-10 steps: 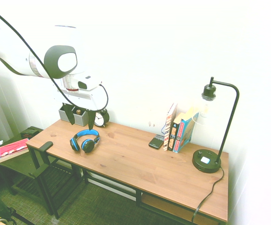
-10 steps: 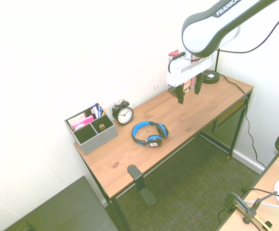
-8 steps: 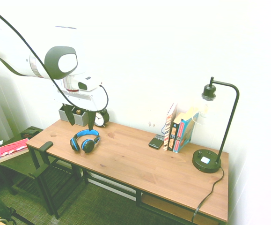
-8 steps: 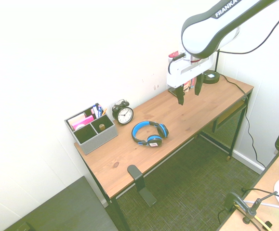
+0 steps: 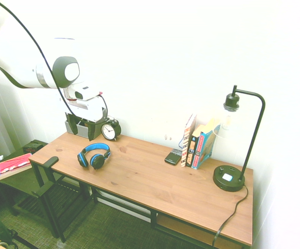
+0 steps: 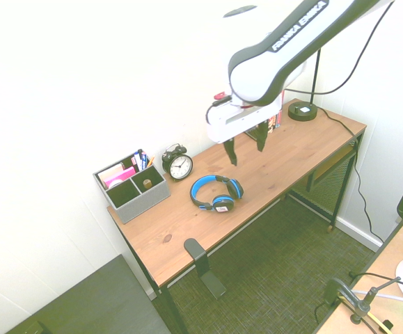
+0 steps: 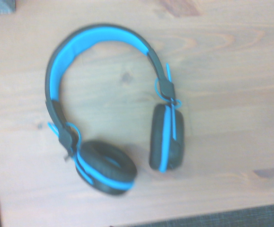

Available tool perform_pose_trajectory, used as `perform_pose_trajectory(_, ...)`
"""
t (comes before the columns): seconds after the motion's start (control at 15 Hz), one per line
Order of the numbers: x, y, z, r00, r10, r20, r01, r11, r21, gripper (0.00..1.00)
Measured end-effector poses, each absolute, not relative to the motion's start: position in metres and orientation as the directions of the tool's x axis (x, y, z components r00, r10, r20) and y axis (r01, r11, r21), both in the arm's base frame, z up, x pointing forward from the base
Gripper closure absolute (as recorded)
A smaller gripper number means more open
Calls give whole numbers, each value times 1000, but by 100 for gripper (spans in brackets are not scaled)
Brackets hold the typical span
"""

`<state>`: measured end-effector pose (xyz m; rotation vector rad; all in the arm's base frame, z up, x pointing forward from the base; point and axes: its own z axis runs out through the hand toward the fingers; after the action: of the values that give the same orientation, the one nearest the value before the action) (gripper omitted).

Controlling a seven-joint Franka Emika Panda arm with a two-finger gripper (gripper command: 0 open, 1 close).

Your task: Hang the headphone

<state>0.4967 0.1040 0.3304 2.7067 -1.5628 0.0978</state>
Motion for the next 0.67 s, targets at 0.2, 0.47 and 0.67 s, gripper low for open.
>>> perform_pose_trajectory(0.2,547,111,303,337,-936,100,-939,-342,-37,0)
perform_pose_trajectory(0.47,582,164,265,247,-964,94,-967,-252,-38,0)
perform_pose_trajectory(0.67,596,170,235,214,-972,92,-976,-217,-17,0)
